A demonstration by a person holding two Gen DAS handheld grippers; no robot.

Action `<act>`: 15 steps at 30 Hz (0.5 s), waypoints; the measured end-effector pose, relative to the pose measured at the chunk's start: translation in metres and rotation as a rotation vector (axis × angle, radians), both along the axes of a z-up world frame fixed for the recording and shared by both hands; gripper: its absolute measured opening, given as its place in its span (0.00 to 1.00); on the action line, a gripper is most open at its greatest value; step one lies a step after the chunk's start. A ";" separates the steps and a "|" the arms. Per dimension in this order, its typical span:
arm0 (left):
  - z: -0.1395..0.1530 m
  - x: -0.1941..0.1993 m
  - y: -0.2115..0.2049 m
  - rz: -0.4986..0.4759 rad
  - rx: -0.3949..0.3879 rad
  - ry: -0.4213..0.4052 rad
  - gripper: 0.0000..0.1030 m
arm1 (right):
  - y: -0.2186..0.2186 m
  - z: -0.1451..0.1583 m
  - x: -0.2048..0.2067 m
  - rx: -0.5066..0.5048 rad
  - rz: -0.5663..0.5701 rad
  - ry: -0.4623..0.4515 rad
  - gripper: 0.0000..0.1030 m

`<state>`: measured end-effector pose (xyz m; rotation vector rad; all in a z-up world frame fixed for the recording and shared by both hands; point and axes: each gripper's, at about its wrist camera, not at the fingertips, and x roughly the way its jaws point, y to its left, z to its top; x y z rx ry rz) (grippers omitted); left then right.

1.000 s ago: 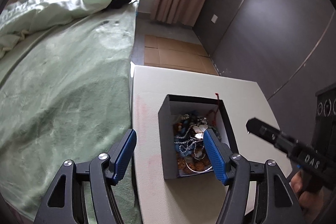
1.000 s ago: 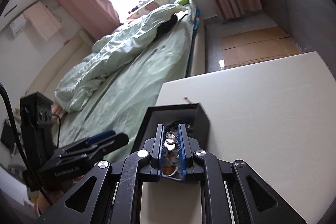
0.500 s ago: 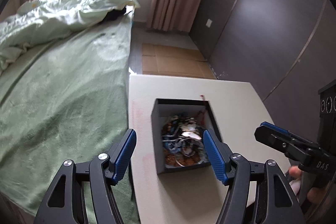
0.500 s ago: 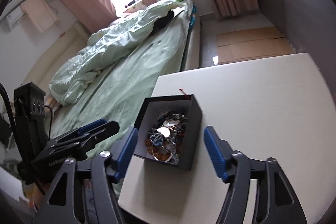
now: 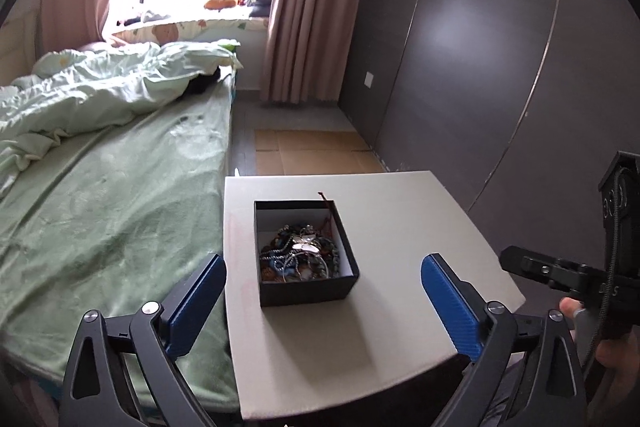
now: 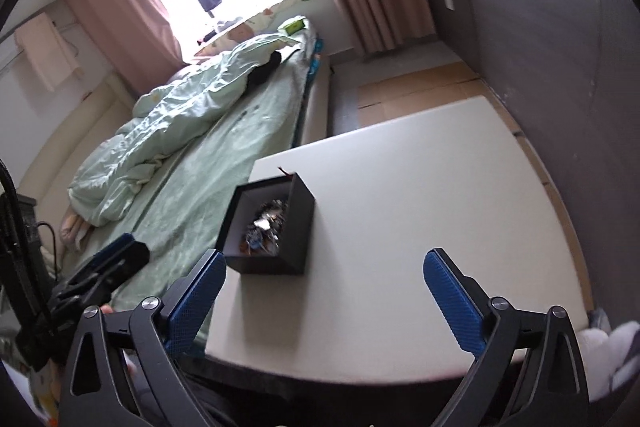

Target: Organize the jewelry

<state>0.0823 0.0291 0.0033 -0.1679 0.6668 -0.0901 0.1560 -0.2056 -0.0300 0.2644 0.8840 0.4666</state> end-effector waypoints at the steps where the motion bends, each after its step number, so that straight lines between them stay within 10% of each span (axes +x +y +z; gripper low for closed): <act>1: 0.001 -0.005 -0.001 0.002 -0.004 -0.007 0.96 | -0.003 0.001 -0.005 0.014 0.000 0.001 0.97; 15: 0.013 -0.079 -0.025 0.016 0.022 -0.087 1.00 | -0.021 0.027 -0.092 -0.016 -0.048 -0.140 0.97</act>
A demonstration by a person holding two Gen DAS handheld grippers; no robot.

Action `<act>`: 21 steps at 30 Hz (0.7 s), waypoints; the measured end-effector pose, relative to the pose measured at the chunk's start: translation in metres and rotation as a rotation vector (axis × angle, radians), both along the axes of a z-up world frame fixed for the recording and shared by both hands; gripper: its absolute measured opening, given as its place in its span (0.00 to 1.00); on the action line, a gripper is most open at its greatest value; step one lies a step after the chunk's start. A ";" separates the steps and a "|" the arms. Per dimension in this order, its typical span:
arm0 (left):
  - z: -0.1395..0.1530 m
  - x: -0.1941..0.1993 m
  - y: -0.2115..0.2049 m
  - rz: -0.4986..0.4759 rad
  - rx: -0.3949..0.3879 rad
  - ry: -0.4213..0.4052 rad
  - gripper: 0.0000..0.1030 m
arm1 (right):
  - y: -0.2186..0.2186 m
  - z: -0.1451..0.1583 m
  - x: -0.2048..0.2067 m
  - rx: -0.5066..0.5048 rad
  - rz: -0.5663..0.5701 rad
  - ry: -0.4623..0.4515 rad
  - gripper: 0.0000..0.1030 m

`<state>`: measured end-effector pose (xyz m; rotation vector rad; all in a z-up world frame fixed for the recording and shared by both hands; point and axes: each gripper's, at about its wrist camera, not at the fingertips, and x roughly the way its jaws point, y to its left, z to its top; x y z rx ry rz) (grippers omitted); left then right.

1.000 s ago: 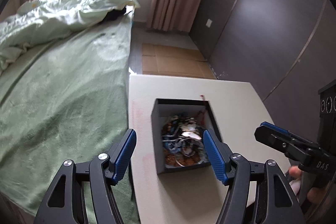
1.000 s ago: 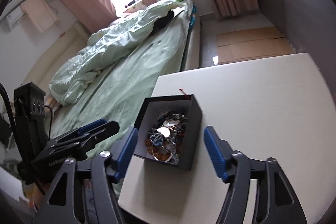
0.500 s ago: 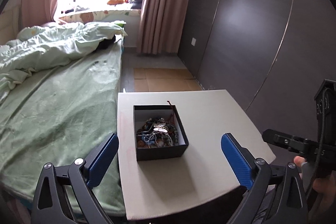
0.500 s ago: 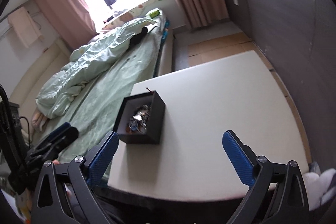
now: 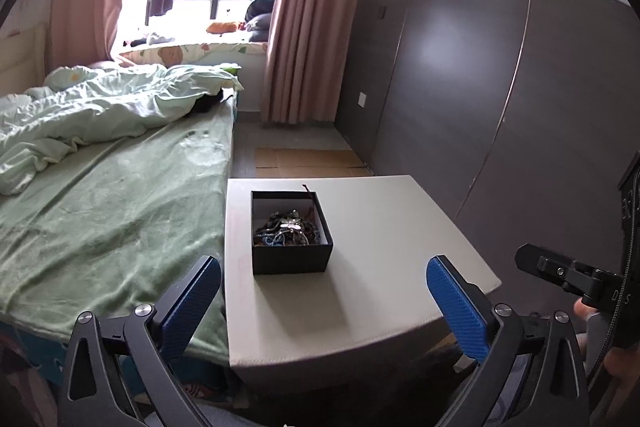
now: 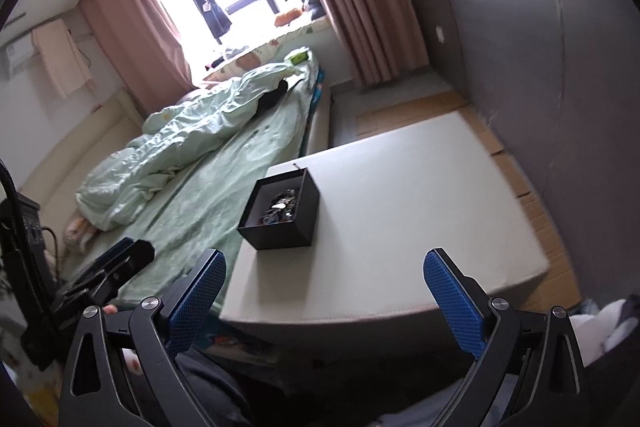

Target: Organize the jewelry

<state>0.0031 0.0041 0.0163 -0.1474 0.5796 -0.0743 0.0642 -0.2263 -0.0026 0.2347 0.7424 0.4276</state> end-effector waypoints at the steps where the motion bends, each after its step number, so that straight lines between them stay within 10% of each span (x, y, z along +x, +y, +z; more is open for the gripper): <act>1: 0.001 -0.004 -0.001 0.004 0.004 -0.005 1.00 | 0.000 0.002 -0.005 -0.021 -0.014 -0.009 0.97; 21: 0.009 -0.059 0.001 0.031 0.012 -0.113 1.00 | -0.032 0.018 -0.070 -0.124 -0.116 -0.134 1.00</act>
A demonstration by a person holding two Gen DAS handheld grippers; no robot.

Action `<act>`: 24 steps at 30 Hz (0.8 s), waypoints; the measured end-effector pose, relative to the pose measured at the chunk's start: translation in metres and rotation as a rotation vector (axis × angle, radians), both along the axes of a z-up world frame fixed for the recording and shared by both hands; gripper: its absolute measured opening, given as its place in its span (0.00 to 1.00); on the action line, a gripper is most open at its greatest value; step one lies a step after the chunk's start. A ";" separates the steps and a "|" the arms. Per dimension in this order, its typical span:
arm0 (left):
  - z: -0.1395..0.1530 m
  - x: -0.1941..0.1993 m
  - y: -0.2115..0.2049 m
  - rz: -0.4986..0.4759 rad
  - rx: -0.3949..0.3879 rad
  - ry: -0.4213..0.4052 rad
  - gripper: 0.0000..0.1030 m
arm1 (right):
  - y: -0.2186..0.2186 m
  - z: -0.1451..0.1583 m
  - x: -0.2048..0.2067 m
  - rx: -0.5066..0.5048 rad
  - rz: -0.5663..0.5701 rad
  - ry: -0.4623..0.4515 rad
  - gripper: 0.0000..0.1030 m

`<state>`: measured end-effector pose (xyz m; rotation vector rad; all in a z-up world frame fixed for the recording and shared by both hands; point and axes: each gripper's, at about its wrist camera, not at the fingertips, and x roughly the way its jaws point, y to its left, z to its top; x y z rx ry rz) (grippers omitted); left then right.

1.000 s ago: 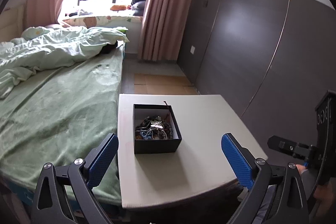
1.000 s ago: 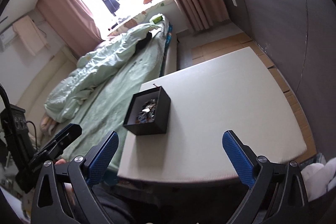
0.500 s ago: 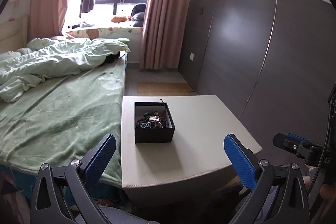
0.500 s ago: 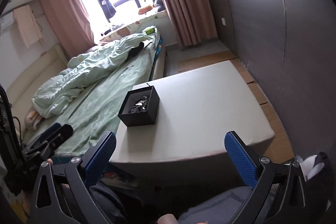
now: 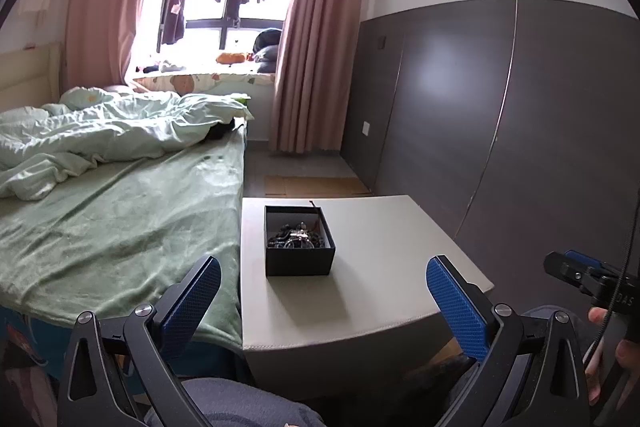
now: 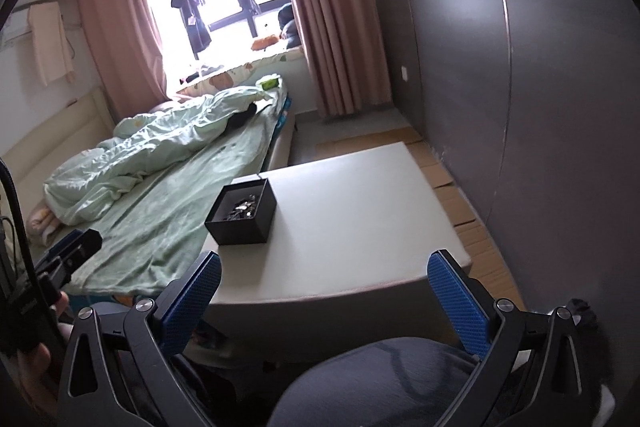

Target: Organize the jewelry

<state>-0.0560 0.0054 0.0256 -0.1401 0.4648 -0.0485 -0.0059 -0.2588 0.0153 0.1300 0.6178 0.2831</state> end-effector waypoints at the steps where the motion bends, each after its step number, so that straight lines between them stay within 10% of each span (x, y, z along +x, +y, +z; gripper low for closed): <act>1: 0.000 -0.001 0.000 0.003 0.005 -0.002 1.00 | -0.001 0.001 -0.002 -0.003 0.001 -0.008 1.00; 24: -0.002 0.004 -0.012 -0.012 0.049 0.002 1.00 | -0.003 0.001 -0.003 0.019 0.015 -0.011 1.00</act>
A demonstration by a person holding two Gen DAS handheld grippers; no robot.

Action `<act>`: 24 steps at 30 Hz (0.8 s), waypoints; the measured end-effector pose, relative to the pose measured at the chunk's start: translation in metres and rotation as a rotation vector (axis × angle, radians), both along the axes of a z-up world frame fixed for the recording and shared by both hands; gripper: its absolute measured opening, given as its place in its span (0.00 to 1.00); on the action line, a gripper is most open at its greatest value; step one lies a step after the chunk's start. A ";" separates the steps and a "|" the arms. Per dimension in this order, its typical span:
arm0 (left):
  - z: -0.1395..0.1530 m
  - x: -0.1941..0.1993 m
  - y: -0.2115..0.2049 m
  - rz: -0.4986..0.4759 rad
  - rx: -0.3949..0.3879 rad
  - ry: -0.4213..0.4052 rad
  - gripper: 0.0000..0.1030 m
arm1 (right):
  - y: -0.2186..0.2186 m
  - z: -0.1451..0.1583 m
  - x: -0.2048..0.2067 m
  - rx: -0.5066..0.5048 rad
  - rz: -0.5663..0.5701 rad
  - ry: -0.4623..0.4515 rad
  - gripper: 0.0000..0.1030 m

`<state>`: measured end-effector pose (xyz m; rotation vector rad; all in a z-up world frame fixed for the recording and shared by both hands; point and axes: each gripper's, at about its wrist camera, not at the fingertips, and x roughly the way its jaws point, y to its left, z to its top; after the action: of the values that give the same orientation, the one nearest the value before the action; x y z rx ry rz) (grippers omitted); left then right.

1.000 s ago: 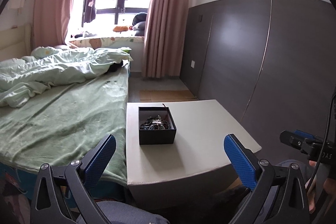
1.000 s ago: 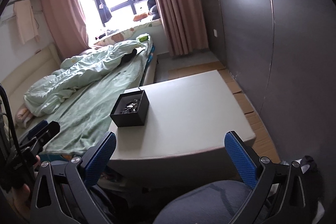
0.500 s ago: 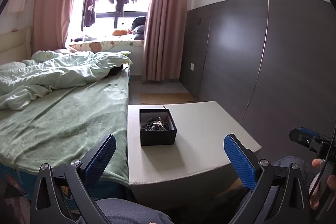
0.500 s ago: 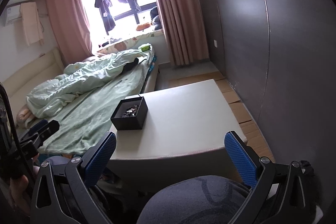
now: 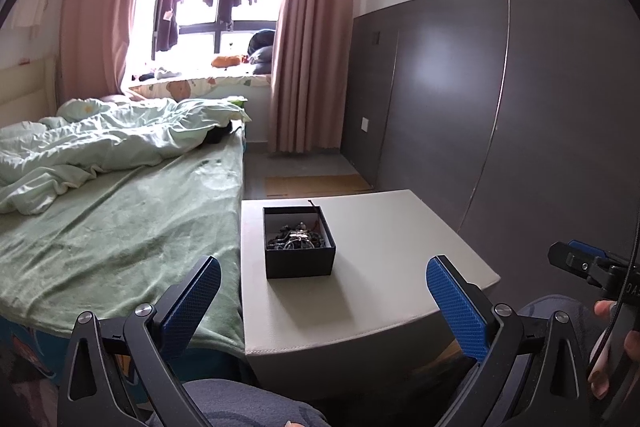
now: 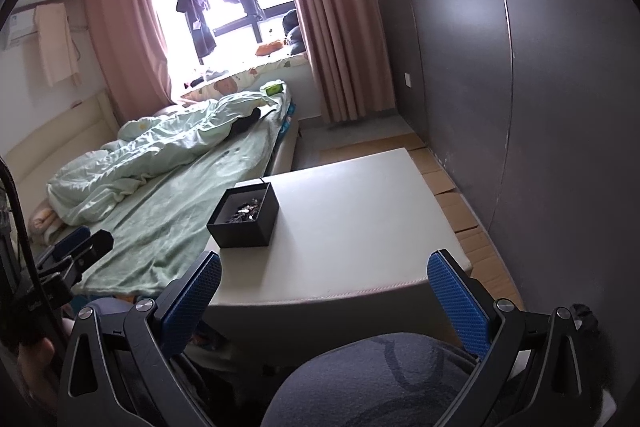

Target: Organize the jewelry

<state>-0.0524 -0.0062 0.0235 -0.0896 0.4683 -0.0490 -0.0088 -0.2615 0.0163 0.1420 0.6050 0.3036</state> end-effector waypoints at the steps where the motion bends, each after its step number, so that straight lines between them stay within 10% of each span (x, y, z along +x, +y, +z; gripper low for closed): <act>1: 0.000 0.000 0.000 0.002 0.000 0.001 1.00 | 0.000 0.000 -0.001 0.005 0.000 0.002 1.00; 24: -0.001 0.002 0.009 0.026 -0.030 0.012 1.00 | -0.003 0.000 0.000 0.004 -0.017 0.015 1.00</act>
<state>-0.0508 0.0033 0.0225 -0.1257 0.4786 -0.0301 -0.0090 -0.2649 0.0163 0.1534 0.6182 0.2871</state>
